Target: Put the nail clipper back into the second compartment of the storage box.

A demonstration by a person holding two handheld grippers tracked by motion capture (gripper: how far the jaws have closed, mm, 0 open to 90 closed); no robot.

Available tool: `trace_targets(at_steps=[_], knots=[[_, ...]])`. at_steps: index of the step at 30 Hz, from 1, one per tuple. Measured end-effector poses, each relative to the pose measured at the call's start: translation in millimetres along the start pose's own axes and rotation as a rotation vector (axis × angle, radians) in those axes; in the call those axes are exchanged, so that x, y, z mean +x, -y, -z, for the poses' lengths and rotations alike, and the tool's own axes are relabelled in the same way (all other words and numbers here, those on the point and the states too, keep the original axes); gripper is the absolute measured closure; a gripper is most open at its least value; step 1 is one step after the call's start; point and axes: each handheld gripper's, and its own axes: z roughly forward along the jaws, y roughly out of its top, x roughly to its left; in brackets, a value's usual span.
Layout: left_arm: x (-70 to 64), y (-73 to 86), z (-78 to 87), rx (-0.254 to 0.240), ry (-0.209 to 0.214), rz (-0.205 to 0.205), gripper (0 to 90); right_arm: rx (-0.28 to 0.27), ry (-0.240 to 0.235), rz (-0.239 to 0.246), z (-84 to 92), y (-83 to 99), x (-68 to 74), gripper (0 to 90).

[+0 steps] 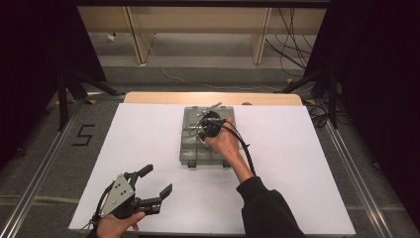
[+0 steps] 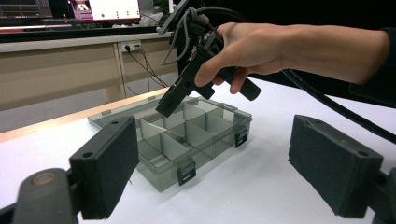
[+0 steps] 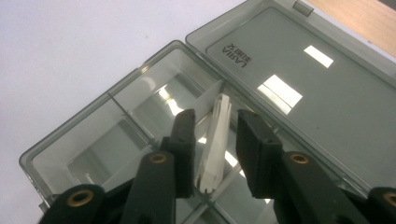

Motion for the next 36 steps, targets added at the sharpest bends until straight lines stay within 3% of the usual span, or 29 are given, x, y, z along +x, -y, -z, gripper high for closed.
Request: trace_targets(at_steps=[5, 11, 19, 29, 33, 36], knots=[[0.3, 0.1, -0.1, 0.002, -0.001, -0.004, 15.6, 0.004, -0.011, 0.014, 6.5, 0.4, 0.7, 58.9], [1.0, 0.1, -0.1, -0.002, -0.001, -0.006, 15.6, -0.041, -0.006, 0.071, 16.3, 0.4, 5.9, 47.1], [0.5, 0.3, -0.2, 0.003, -0.003, -0.005, 15.6, -0.085, -0.026, 0.078, 38.1, 0.5, 17.3, 35.6], [0.5, 0.7, -0.9, -0.004, -0.004, 0.0, 15.6, -0.152, -0.053, 0.134, 59.5, 4.0, 27.6, 33.7], [1.9, 0.4, -1.6, -0.01, 0.004, -0.021, 15.6, -0.174, -0.056, 0.143, 64.0, 6.6, 31.0, 32.4], [0.5, 0.5, -0.5, 0.004, -0.007, -0.004, 15.6, -0.184, -0.055, 0.142, 67.6, 8.5, 32.5, 31.8]])
